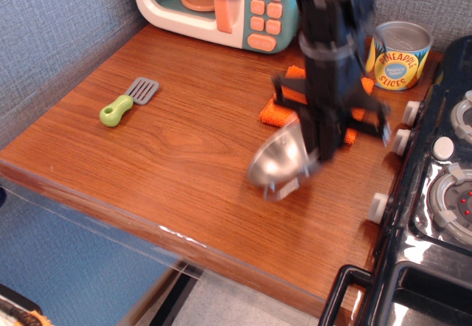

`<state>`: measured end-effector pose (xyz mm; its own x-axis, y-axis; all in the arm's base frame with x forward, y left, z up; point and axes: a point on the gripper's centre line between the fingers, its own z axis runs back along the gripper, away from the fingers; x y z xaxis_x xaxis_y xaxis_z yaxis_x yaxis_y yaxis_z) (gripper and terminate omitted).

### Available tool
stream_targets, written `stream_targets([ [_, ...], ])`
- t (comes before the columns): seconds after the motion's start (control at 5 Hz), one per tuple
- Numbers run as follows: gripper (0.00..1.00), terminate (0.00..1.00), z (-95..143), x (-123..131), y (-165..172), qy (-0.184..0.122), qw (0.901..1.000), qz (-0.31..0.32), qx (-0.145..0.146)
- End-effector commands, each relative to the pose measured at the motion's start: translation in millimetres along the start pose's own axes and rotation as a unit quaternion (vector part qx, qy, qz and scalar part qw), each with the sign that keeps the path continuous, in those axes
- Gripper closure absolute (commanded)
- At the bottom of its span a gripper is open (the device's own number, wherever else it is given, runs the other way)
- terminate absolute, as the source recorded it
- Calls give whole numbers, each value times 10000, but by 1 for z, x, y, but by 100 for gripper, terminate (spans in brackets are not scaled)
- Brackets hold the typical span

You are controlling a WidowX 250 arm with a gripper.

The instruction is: Move the bowl to the bottom right corner

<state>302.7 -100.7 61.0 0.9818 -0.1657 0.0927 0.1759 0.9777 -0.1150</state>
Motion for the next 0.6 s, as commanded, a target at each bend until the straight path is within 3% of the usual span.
stream_targets([
  [0.0,100,0,12,-33,-11,-20,9997,249,-59],
  [0.2,100,0,8,-39,-15,212,9988,377,-227],
  [0.4,100,0,2,-39,-15,396,9985,320,-185],
])
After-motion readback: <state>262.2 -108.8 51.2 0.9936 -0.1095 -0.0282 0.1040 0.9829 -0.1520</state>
